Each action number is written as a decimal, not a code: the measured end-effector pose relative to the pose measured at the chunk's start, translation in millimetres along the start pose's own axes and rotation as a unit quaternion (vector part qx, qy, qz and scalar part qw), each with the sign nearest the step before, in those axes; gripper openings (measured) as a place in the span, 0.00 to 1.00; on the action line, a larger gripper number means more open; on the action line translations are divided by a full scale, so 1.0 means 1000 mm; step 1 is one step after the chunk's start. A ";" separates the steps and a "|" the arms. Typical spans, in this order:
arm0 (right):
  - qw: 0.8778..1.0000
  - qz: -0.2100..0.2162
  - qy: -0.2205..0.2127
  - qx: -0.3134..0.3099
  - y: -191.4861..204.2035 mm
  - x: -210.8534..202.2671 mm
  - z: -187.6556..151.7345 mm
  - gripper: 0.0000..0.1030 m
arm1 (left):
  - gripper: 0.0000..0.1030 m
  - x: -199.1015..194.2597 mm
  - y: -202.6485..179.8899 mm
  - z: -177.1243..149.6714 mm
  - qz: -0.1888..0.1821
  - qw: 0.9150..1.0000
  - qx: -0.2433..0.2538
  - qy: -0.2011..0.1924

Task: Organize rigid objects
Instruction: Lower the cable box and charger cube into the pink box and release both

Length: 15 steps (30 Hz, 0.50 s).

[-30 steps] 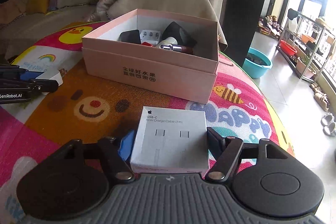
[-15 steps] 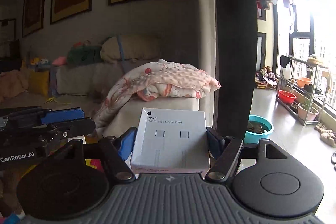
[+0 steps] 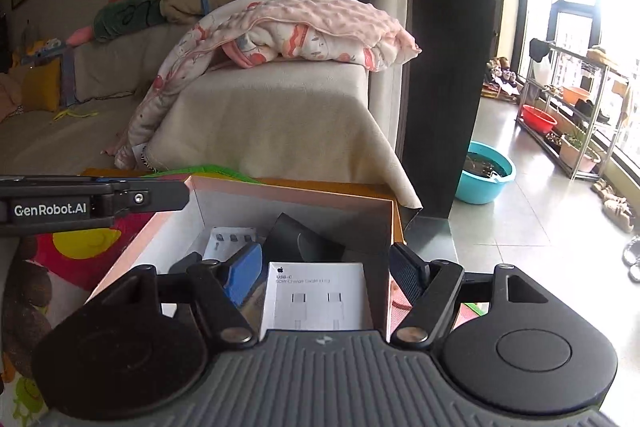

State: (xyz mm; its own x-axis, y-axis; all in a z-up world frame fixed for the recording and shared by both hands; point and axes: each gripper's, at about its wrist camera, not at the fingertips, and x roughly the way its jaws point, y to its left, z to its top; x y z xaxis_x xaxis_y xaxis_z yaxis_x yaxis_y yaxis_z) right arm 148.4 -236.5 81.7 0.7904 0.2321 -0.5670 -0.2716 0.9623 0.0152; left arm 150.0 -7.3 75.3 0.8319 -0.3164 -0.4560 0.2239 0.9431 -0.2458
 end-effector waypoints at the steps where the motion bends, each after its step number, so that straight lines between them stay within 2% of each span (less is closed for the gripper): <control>1: 1.000 0.003 -0.001 0.008 0.000 -0.007 -0.003 0.73 | 0.34 -0.012 -0.002 -0.006 0.009 1.000 0.011 -0.002; 6: 0.999 0.019 0.001 0.043 0.006 -0.051 -0.040 0.77 | 0.34 -0.083 -0.016 -0.058 0.039 0.997 0.073 0.009; 9: 0.998 0.025 0.007 0.048 0.016 -0.073 -0.070 0.83 | 0.34 -0.114 -0.018 -0.097 0.076 0.993 0.089 0.028; 12: 0.997 0.028 0.038 0.063 0.028 -0.078 -0.100 0.83 | 0.34 -0.122 -0.016 -0.128 0.118 0.988 0.076 0.066; 15: 0.994 0.028 0.082 0.064 0.041 -0.067 -0.123 0.83 | 0.34 -0.117 -0.019 -0.152 0.151 0.980 0.090 0.094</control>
State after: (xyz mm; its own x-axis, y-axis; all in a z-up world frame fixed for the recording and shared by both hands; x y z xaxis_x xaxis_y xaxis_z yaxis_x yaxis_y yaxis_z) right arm 16.5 -230.5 18.8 0.6727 0.2700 -0.6889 -0.2322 0.9610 0.1500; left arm -29.1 -3.4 3.3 0.7694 -0.0168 -0.6385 0.0810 0.9941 0.0715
